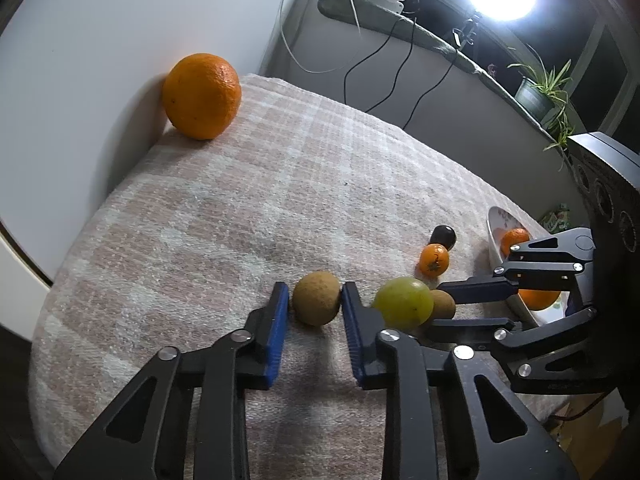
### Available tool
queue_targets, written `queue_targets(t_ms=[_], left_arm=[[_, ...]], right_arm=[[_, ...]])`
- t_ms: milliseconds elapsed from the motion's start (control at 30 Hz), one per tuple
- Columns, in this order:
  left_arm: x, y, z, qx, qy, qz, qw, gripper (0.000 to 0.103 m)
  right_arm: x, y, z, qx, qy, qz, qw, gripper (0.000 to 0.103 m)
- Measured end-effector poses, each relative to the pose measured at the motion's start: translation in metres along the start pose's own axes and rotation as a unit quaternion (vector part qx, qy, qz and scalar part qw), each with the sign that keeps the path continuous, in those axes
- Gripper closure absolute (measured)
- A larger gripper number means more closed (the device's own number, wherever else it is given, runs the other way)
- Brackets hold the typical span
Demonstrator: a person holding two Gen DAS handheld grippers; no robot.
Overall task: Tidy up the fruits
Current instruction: 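Close the left gripper on a kiwi while the right gripper grasps another kiwi, then carry both held kiwis over the white floral plate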
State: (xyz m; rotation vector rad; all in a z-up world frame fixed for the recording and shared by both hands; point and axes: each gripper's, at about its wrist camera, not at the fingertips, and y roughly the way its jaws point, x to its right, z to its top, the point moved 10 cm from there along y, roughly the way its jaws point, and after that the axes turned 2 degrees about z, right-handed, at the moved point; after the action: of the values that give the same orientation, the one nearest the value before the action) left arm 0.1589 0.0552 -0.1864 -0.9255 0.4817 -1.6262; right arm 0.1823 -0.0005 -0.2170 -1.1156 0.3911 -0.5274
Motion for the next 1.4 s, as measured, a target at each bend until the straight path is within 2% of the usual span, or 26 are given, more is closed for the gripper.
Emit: queue_targets(t_ms=[367, 767, 1167, 1400], left_arm=[[0.003, -0.008, 0.005, 0.013, -0.004, -0.001, 0.9999, 0.080], [0.036, -0.028, 0.019, 0.043, 0.015, -0.026, 0.9986, 0.080], [0.094, -0.023, 0.022, 0.045, 0.048, -0.071, 0.9953, 0.080], [0.132, -0.008, 0.022, 0.034, 0.069, -0.094, 0.9926, 0.080]], right_arm=[[0.003, -0.011, -0.001, 0.022, 0.016, 0.003, 1.000, 0.075], [0.015, -0.066, -0.014, 0.102, 0.064, 0.001, 0.993, 0.075], [0.053, -0.124, -0.065, 0.161, 0.140, -0.038, 0.976, 0.075], [0.075, -0.139, -0.103, 0.164, 0.172, -0.062, 0.969, 0.075]])
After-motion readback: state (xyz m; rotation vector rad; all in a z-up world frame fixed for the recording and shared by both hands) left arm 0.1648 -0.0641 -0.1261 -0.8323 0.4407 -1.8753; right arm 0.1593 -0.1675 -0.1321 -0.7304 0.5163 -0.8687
